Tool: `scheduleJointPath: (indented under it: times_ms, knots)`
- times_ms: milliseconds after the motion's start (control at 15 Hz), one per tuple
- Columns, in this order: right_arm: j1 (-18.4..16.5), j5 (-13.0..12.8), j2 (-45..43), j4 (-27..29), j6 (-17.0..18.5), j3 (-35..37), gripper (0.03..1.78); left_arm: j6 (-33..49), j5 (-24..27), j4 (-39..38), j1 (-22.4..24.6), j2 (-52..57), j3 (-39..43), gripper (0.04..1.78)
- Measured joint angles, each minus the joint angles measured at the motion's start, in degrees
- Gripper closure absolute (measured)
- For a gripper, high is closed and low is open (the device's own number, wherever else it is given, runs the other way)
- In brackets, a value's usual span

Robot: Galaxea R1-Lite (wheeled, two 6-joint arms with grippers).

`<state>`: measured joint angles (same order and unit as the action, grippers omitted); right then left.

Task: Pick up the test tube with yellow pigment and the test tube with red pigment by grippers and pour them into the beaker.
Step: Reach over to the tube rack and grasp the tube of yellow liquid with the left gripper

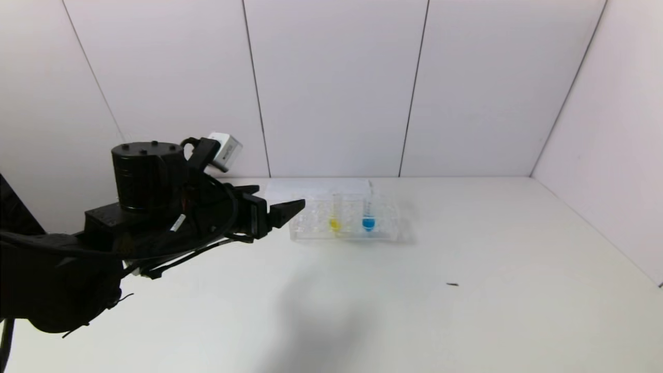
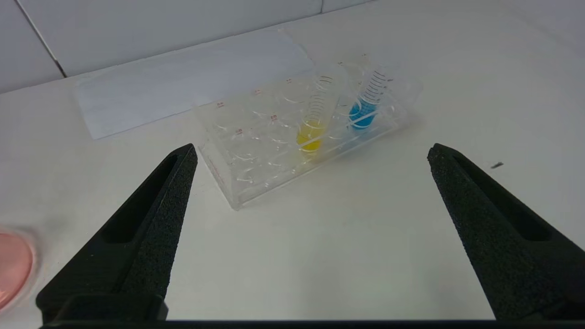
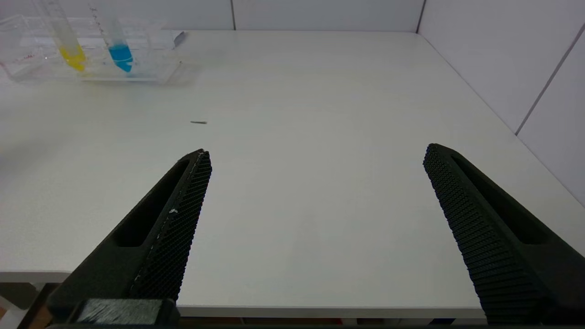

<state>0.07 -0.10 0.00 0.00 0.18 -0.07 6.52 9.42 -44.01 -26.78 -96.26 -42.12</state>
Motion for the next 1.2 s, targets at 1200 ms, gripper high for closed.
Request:
scheduleJointPath:
  times_ms: [1200]
  knots:
    - [0.0, 0.0, 0.0, 0.0, 0.0, 0.0, 0.11, -1.68, -8.58, -24.38, -6.53, -24.27, -6.53, 0.06]
